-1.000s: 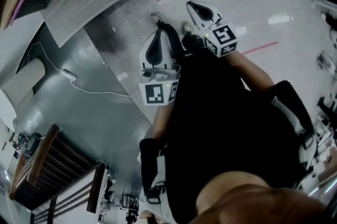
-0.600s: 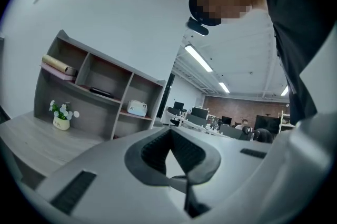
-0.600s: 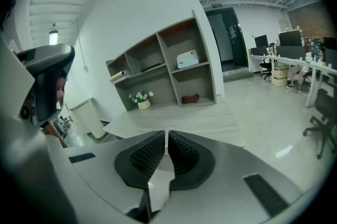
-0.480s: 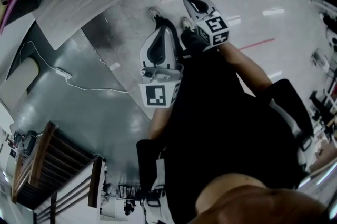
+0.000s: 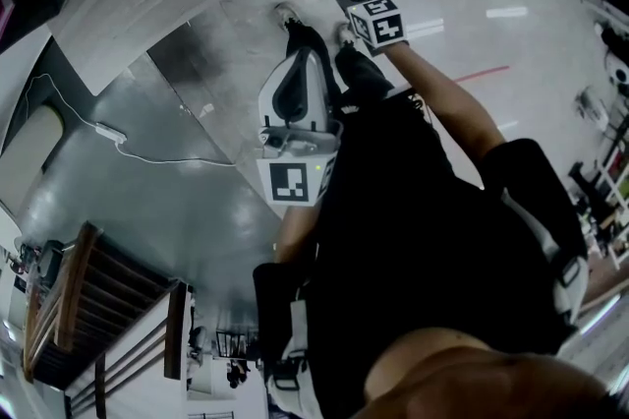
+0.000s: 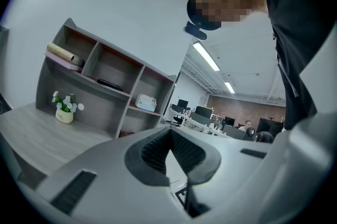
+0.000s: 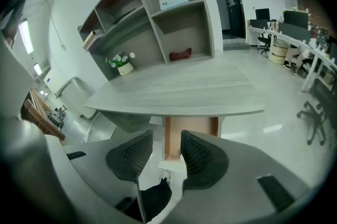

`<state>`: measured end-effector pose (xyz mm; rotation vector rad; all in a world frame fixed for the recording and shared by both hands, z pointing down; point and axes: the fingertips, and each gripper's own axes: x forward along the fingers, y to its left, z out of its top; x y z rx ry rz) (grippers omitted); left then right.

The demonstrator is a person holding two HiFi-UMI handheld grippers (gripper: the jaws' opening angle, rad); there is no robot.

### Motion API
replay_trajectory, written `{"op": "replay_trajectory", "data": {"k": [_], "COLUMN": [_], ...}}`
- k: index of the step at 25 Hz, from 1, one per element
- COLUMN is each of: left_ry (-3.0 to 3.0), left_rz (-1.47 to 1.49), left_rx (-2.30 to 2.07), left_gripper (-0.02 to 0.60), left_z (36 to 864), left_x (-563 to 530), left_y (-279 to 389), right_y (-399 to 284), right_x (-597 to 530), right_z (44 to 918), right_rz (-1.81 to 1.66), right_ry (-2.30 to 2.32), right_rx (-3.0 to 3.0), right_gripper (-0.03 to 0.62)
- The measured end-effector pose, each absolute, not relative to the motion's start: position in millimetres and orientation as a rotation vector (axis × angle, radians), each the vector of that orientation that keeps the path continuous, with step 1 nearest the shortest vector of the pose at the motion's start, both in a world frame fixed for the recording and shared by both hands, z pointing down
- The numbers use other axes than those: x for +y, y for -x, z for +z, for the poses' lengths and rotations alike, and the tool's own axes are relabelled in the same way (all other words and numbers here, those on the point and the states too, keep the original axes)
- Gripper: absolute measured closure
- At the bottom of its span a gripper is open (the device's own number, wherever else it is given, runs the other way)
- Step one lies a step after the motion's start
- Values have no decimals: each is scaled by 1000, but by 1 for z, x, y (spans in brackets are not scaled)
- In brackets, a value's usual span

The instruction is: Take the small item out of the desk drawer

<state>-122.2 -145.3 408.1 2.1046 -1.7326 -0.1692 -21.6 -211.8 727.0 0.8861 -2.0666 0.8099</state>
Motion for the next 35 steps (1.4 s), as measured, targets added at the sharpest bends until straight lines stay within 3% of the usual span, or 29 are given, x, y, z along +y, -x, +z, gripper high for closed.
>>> {"op": "replay_trajectory", "data": {"k": [6,22,31,35], "left_ry": [-2075,-2029,-1986,-1972], "left_rz": [-171,-172,-172,-170], "left_rx": [-1718,-1728,-1715,-1725], "left_gripper": [584,584,584,584], "left_z": [426,457,477,481], "left_x": [-154,-170,-167,-168], "left_y": [132,154,155,162], "right_y": [18,1,-1,20], "right_x": [-208,-216,-215,-195], "right_z": [804,930,958,962], "right_rz": [884,897,855,1007], "right_ry": [-825,-851,-841,-792], "right_rx": [-1912,-1666,-1592,-1588], "right_gripper": [384,356,347,348]}}
